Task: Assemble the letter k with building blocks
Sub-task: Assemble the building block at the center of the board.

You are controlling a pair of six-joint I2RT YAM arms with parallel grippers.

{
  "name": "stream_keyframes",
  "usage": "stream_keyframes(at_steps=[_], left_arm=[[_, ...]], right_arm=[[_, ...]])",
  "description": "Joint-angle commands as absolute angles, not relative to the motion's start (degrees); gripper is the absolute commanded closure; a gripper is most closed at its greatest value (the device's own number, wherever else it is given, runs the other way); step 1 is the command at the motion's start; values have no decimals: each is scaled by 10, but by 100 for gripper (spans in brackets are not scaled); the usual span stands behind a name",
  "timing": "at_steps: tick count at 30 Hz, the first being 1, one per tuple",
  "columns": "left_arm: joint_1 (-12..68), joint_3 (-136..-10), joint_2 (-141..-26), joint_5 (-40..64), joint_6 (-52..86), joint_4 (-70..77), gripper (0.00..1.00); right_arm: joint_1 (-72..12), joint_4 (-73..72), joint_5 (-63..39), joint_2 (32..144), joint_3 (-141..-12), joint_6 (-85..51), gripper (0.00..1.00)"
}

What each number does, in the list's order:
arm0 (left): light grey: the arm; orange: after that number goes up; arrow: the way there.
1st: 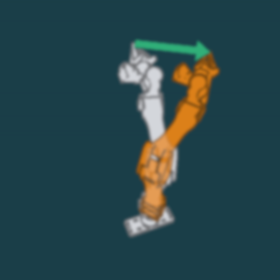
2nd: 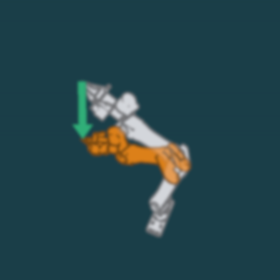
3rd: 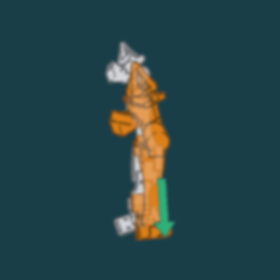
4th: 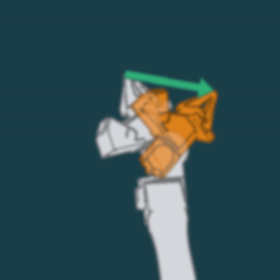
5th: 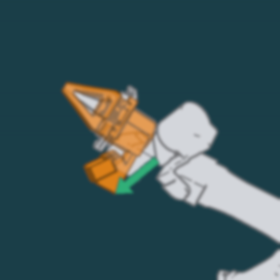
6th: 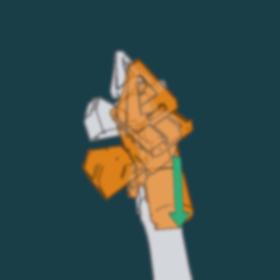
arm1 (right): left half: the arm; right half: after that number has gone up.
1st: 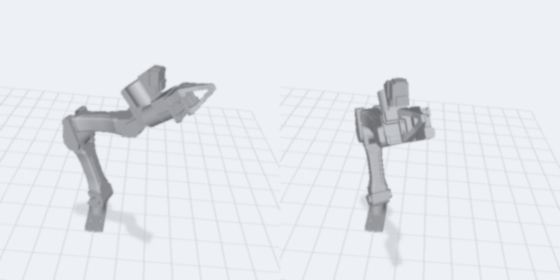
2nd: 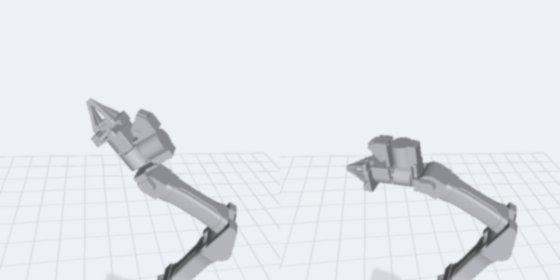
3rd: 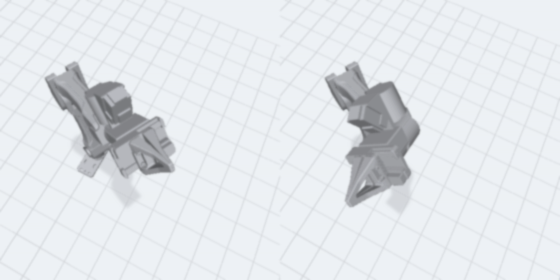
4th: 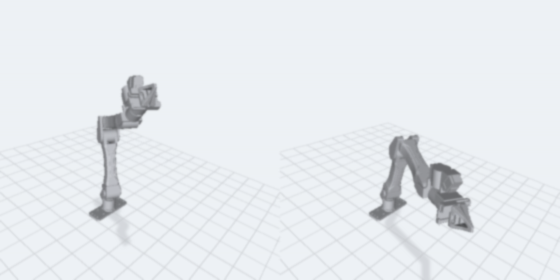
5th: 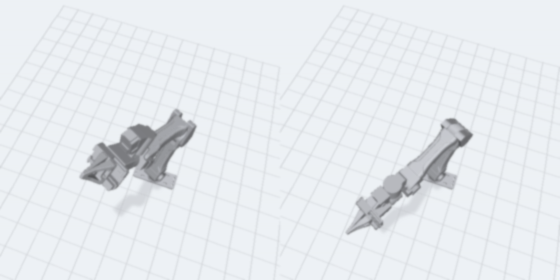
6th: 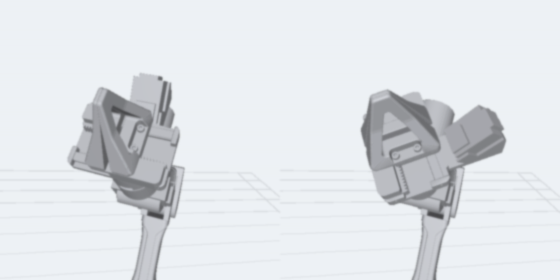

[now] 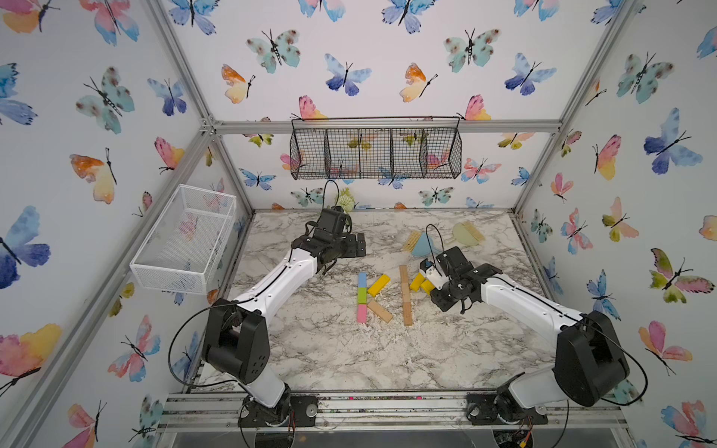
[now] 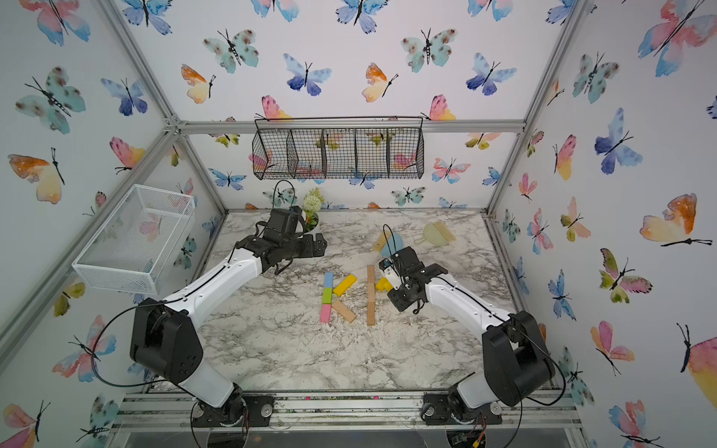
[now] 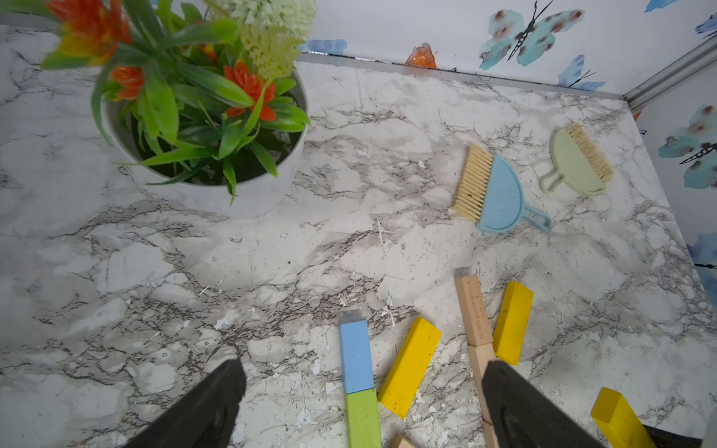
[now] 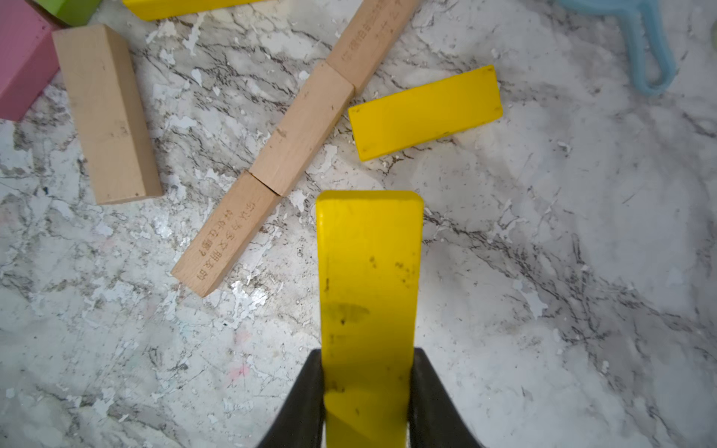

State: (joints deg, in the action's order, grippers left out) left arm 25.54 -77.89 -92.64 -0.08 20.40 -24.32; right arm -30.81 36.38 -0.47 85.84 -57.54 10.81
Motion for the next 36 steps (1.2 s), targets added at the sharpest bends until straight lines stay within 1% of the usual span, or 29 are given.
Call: stream_keyframes(at_steps=[1, 13, 28, 36], left_arm=[[252, -790, -933, 3, 202, -251, 1], [252, -792, -936, 2, 202, -253, 1], [252, -792, -939, 3, 201, -254, 1], [252, -792, -941, 4, 202, -254, 1]], right_arm=[[-312, 382, -36, 883, -583, 134, 98], [-322, 377, -73, 933, -582, 150, 98], [-322, 349, -30, 973, -580, 139, 98], [-322, 322, -27, 988, -578, 133, 98]])
